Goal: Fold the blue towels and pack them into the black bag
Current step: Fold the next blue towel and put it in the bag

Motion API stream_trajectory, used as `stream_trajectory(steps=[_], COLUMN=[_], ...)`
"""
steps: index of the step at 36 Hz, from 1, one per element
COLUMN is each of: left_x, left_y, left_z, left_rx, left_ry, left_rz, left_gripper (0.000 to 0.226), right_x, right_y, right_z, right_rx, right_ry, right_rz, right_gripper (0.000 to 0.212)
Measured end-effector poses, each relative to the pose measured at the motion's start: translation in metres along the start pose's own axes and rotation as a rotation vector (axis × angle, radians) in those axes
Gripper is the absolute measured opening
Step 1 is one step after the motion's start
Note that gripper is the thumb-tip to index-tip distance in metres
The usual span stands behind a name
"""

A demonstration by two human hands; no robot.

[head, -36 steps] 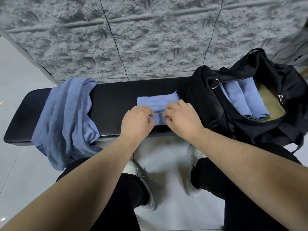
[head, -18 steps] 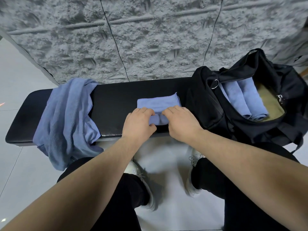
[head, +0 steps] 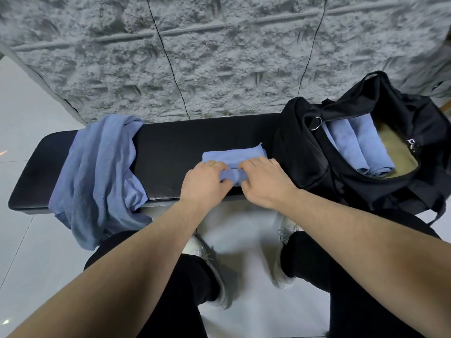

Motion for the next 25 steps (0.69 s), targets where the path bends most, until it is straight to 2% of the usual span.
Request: stream_trajectory(steps=[4,9,15,21,25], left_x=[-0.002,-0.005,-0.005,0.005,0.010], left_y=[-0.006,-0.011,-0.013,-0.005,-0.001], left_z=[0.004,0.008,0.012,-0.009,-0.006], left_rx=[-0.029,-0.062,-0.047,0.157,0.099], left_ry=[0.010,0.056,-0.001,-0.051,-0.112], left_rz=[-0.028,-0.071,-0.077,0.051,0.112], left_gripper=[0.027,0.029,0.030,0.030,0.039], right_x=[0.000,-0.011,-0.006,-0.002,-0.001], right_y=[0.001,0.002,0.000,-0.004,-0.004], right_z=[-0.002,-0.014,-0.008,-0.007,-0.007], right_rx=[0.085,0.186,0.132,0.120,0.089], right_ry=[-0.027,-0.034,-0.024,-0.075,-0.090], right_rz=[-0.006,-0.133,-0.135,-0.101,-0.078], right_gripper=[0.056,0.037,0.044,0.052,0.051])
Point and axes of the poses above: each hand's wrist, its own y-axis away from the middle knuckle, its own z-axis out of the palm, x = y × z, the point moved 10 cm from there along -y, towards the middle knuckle, and after that the axes turned 8 degrees about -y, right-handed, at the moved point
